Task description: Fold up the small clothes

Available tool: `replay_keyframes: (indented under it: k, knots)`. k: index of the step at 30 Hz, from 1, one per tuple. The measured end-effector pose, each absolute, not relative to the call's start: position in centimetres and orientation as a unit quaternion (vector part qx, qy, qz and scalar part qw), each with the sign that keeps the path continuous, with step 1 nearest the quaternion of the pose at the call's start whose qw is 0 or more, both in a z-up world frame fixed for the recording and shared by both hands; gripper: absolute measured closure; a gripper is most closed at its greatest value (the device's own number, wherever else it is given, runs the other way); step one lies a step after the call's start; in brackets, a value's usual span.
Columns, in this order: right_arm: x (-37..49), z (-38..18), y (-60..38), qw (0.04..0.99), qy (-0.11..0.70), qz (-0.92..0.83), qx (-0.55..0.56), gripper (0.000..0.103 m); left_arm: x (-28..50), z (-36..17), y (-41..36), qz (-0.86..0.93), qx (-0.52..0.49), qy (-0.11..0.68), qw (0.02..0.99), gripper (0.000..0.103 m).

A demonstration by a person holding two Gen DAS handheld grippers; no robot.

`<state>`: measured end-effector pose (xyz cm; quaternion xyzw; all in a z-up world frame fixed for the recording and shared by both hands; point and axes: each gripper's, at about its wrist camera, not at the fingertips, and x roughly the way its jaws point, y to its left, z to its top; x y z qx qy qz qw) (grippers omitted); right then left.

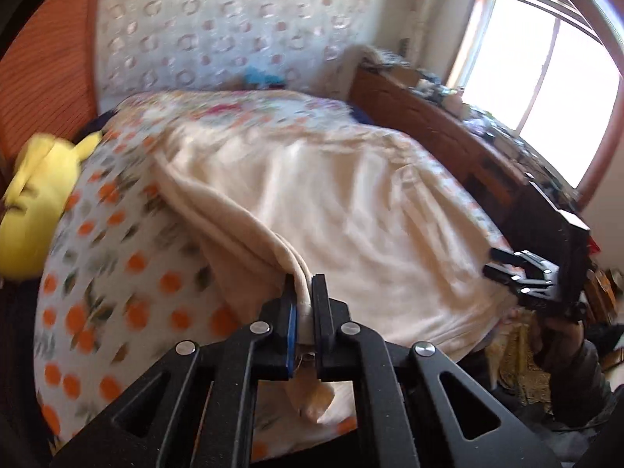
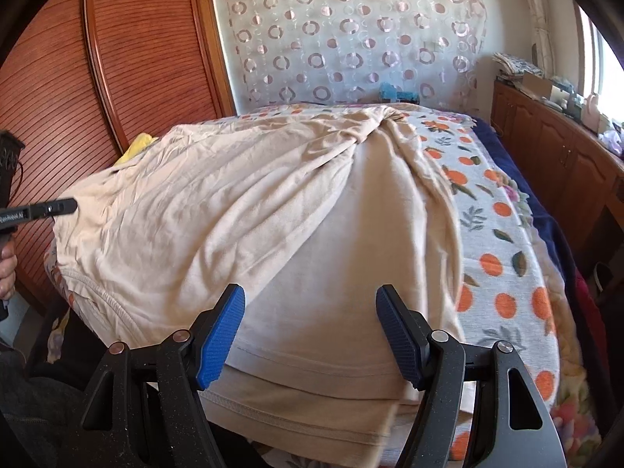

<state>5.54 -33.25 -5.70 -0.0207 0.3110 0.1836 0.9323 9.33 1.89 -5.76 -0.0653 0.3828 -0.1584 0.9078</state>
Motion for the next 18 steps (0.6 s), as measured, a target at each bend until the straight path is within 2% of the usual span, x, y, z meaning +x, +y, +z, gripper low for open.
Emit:
replay_keyframes:
  k: [5, 12, 18]
  knots:
    - [4.7, -4.7, -36.2, 0.941, 0.296, 0.165, -0.002, 0.031, 13.1, -1.8, -7.7, -0.259, -0.015, 0.368, 0.893, 0.096]
    - [2.9, -3.6, -40.2, 0.951, 0.282, 0.129, 0.010, 0.031, 16.7, -0.2, -19.1, -0.347, 0.027, 0.375, 0.859, 0.096]
    - [1.6, -3.3, -42.8, 0.954, 0.278, 0.107, 0.019, 0.031, 17.6, -0.4, -23.6, -0.363, 0.053, 0.388, 0.846, 0.096]
